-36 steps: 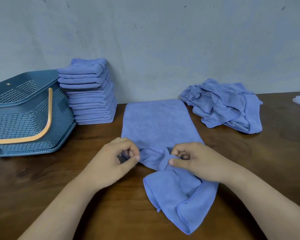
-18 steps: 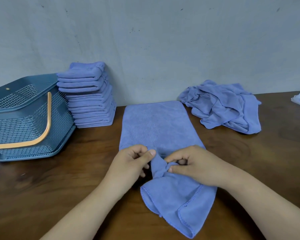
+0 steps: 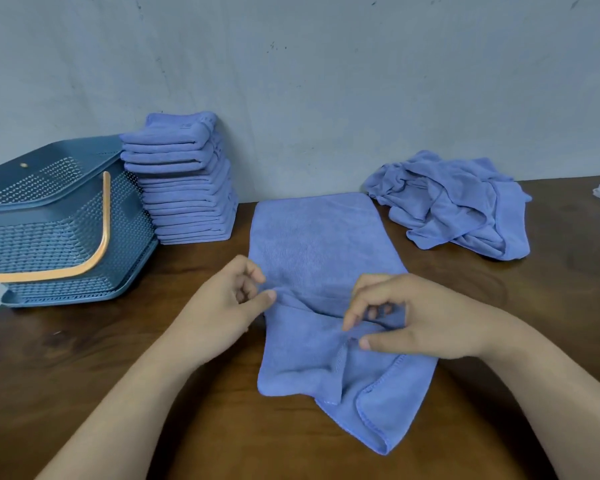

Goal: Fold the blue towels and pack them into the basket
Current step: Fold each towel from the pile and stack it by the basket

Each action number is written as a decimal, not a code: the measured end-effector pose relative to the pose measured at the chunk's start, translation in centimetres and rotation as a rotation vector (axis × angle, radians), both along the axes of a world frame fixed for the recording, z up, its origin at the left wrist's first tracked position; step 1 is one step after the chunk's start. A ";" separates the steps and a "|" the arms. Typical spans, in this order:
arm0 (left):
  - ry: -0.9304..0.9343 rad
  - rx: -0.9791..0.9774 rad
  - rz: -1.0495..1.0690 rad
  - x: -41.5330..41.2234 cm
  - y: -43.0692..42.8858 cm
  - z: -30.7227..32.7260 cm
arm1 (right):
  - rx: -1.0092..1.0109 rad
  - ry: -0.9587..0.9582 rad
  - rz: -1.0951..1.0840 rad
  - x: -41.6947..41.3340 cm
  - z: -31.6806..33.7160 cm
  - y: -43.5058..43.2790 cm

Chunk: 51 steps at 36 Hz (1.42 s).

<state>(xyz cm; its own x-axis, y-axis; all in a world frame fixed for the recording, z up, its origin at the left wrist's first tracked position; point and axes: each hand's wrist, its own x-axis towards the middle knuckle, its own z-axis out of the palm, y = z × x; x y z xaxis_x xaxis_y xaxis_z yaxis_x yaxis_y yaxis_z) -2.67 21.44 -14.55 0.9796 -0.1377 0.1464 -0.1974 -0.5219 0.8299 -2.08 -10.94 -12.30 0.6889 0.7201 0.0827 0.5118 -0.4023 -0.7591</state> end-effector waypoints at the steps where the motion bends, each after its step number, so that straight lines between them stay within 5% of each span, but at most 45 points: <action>1: -0.023 -0.017 -0.100 -0.1 0.4 0.3 | -0.016 0.058 0.055 -0.2 0.2 -0.1; 8: 0.293 0.335 -0.712 -1.4 2.2 1.6 | -0.304 0.108 0.168 -1.0 0.1 0.3; 15: 0.193 0.356 -0.634 -1.0 0.9 0.6 | -0.350 0.118 0.155 -0.8 0.1 0.0; 19: 0.167 0.175 -0.608 -1.1 0.8 0.4 | -0.258 0.163 0.119 -0.4 0.7 -0.5; 26: 0.070 -0.420 -0.371 -1.0 2.0 0.9 | 0.290 0.309 -0.111 1.1 1.3 -2.2; 30: 0.049 -0.658 -0.194 -0.1 1.5 0.6 | 0.504 0.343 -0.434 2.1 1.1 -1.9; 35: 0.064 -0.660 -0.047 1.2 1.4 -0.3 | 0.370 0.441 -0.573 2.6 0.2 -1.5; 42: -0.002 -0.016 0.076 1.5 1.4 -2.1 | -0.071 0.145 -0.352 1.6 -1.4 0.0; 51: 0.287 -0.291 -0.237 -0.5 0.9 0.4 | -0.149 0.139 -0.119 0.8 -0.9 -0.1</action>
<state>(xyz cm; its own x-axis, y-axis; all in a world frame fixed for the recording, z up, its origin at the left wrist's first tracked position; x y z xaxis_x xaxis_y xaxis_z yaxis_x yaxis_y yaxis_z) -3.13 22.33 -14.19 0.9328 -0.3555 -0.0598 -0.0244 -0.2278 0.9734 -1.23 -11.03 -13.21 0.7672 0.6301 -0.1202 0.3482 -0.5665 -0.7469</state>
